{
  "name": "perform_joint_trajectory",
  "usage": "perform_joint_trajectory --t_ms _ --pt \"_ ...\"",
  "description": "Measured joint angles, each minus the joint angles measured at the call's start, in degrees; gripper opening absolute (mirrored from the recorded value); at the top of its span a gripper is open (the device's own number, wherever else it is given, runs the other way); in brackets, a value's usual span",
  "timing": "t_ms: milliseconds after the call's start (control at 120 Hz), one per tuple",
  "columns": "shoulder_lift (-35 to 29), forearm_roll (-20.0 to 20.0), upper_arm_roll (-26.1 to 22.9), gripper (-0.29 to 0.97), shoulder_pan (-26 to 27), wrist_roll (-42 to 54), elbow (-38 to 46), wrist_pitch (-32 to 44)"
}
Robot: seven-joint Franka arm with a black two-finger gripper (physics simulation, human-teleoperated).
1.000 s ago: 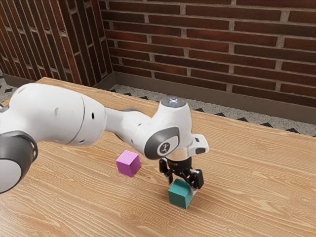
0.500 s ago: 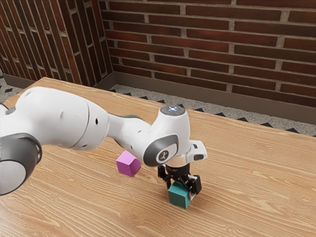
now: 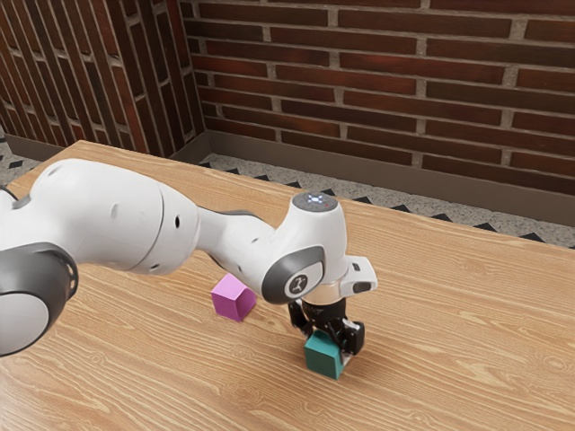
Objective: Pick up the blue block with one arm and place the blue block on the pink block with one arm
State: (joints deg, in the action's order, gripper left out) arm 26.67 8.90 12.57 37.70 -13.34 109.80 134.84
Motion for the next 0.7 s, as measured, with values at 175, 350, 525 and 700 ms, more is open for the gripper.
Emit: perform_joint_trajectory --t_ms 175,350,525,700 --pt "0.0 -0.2 0.0 0.45 0.1 0.0 0.0 0.0" --pt "-0.1 -0.7 0.0 0.43 0.2 -0.1 -0.1 0.0" --pt "-0.6 -1.5 0.0 0.39 0.3 -0.2 -0.3 0.0" --pt "-3.1 -2.4 0.1 0.37 0.1 -0.4 -0.6 -0.2"
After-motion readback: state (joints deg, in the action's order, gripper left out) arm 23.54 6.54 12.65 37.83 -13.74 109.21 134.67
